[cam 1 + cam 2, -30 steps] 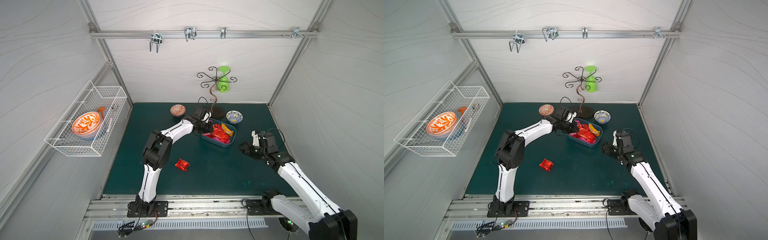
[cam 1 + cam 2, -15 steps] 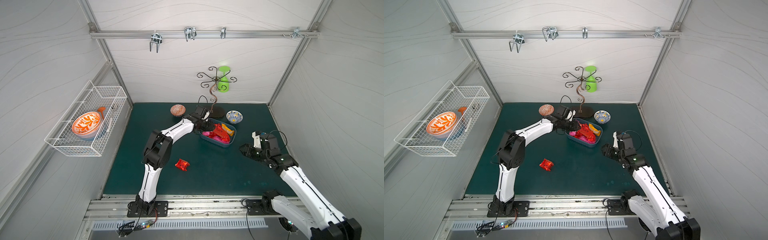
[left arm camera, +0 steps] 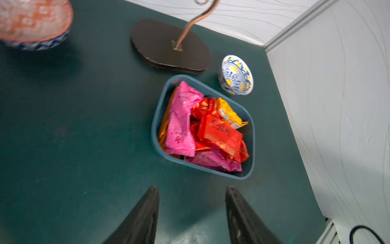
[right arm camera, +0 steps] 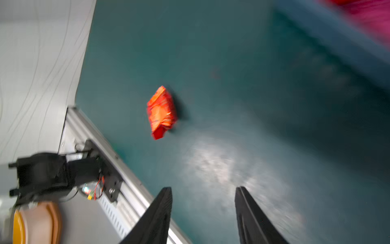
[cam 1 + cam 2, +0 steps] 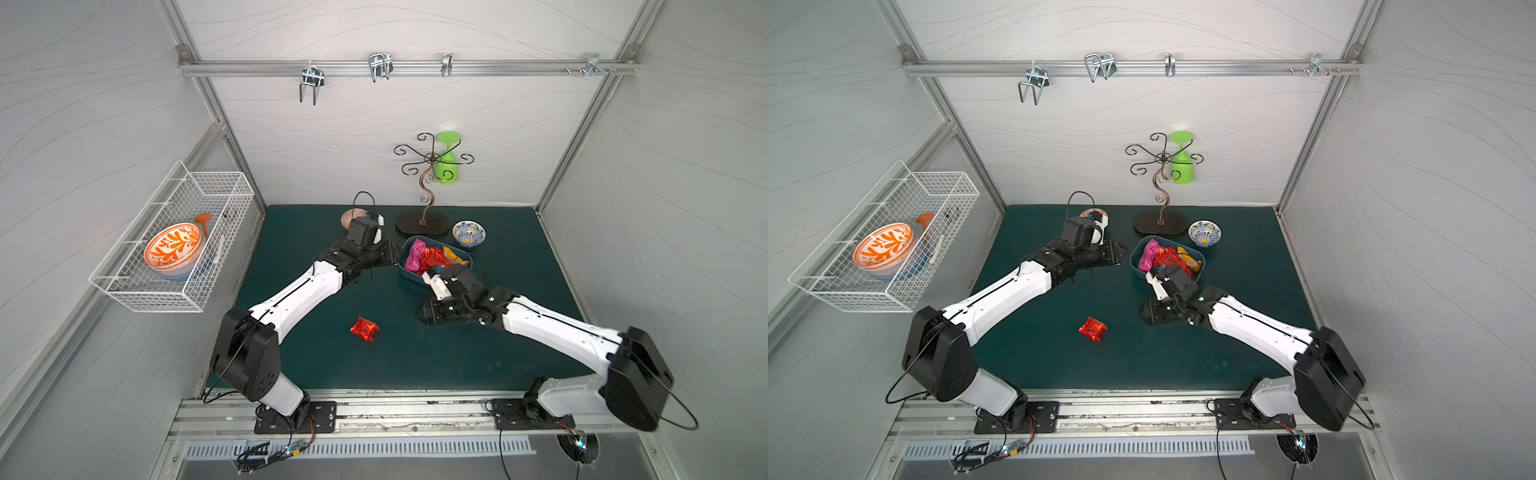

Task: Put the tea bags into the storage box
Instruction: Pick up the tea bag from the center of the board.

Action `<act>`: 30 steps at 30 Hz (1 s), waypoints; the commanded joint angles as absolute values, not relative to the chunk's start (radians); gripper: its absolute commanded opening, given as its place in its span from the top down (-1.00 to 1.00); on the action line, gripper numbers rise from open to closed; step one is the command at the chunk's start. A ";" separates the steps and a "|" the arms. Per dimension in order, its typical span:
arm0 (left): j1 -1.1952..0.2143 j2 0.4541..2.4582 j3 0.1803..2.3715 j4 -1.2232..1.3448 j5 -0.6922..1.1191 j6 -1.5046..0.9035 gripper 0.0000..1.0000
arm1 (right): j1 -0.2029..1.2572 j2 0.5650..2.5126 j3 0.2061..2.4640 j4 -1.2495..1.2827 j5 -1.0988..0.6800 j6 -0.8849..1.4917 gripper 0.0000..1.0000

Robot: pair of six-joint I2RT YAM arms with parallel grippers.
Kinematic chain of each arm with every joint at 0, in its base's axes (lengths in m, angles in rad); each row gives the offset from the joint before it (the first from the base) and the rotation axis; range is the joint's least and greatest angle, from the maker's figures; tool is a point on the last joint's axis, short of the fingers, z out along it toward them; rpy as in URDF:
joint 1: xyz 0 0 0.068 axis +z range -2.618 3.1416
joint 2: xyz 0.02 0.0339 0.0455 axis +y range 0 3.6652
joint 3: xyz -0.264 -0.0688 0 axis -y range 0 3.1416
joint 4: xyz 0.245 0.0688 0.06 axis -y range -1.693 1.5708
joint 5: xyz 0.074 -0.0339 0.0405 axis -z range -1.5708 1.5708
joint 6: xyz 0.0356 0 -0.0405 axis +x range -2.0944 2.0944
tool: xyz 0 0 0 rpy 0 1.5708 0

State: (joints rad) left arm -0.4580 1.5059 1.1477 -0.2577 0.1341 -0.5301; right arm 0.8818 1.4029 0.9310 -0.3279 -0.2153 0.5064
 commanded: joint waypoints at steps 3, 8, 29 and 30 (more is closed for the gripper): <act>-0.360 1.329 0.945 -0.281 0.066 -0.606 -0.10 | 0.983 1.603 1.069 -0.277 -0.323 0.460 -0.07; -0.271 1.153 0.778 -0.325 -0.001 -0.614 -0.13 | 1.015 1.777 1.185 -0.303 -0.405 0.453 -0.09; -0.125 1.062 0.718 -0.336 0.026 -0.616 -0.22 | 1.026 2.012 1.341 -0.366 -0.368 0.494 0.35; -0.125 1.063 0.718 -0.336 0.026 -0.617 -0.22 | 1.025 2.012 1.341 -0.366 -0.367 0.496 0.46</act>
State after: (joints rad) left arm -0.1307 1.0676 0.6968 -0.3592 0.0189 -0.6174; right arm 1.0218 2.0014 1.3247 -0.3408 -0.3832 0.4950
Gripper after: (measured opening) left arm 0.611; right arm 0.311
